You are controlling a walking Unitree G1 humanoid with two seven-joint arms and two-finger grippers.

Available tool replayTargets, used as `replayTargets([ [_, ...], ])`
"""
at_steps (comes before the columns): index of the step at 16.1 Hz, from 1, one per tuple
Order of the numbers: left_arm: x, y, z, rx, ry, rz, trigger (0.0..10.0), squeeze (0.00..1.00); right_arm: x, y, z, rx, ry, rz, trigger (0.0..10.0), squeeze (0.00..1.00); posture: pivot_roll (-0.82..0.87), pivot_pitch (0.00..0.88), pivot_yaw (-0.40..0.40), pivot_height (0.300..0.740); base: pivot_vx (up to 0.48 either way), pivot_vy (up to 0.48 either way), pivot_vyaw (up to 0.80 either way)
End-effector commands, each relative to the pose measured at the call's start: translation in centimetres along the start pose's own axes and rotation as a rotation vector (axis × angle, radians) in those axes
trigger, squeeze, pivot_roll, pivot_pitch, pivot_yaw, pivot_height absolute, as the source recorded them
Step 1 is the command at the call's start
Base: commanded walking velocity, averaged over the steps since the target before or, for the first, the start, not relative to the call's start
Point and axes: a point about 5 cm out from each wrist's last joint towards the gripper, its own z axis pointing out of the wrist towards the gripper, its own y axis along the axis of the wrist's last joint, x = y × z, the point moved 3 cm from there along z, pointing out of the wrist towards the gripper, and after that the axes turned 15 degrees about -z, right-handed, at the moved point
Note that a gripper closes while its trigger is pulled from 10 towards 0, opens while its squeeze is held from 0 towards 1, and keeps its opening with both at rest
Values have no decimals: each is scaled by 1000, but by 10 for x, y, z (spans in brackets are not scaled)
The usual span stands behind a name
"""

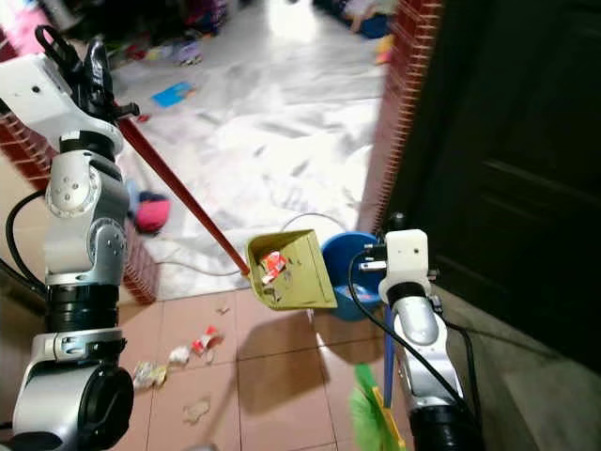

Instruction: Sweep floor

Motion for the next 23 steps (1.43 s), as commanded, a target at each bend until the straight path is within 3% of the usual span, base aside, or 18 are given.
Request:
replayTargets([
  [1, -4, 25, 7, -107, -16, -5, 10000, 0, 2, 8, 3, -25, 8, 0, 10000, 0, -113, 0, 70, 740, 480, 0, 0],
  [6, -16, 18, 6, -93, -34, -40, 10000, 0, 8, 10, 4, -30, 25, 3, 10000, 0, -114, 0, 76, 740, 472, 0, 0],
  [9, -15, 19, 7, -100, -30, -43, 10000, 0, 11, 10, 4, -28, 34, 2, 10000, 0, -114, 0, 76, 740, 449, 0, 0],
  [15, -8, 17, 4, -92, -8, -31, 10000, 0, 11, 9, 5, -26, 43, -3, 10000, 0, -108, 0, 69, 740, 0, 0, 0],
  [19, 6, 35, 7, -133, 33, 33, 10000, 0, 10, 8, 5, -26, 48, -6, 10000, 0, -111, 0, 68, 740, 0, 0, 0],
  [23, 41, 43, 4, -139, 123, 123, 10000, 0, 13, 7, 5, -20, 66, -6, 10000, 0, -111, 0, 62, 740, 0, 0, 0],
])
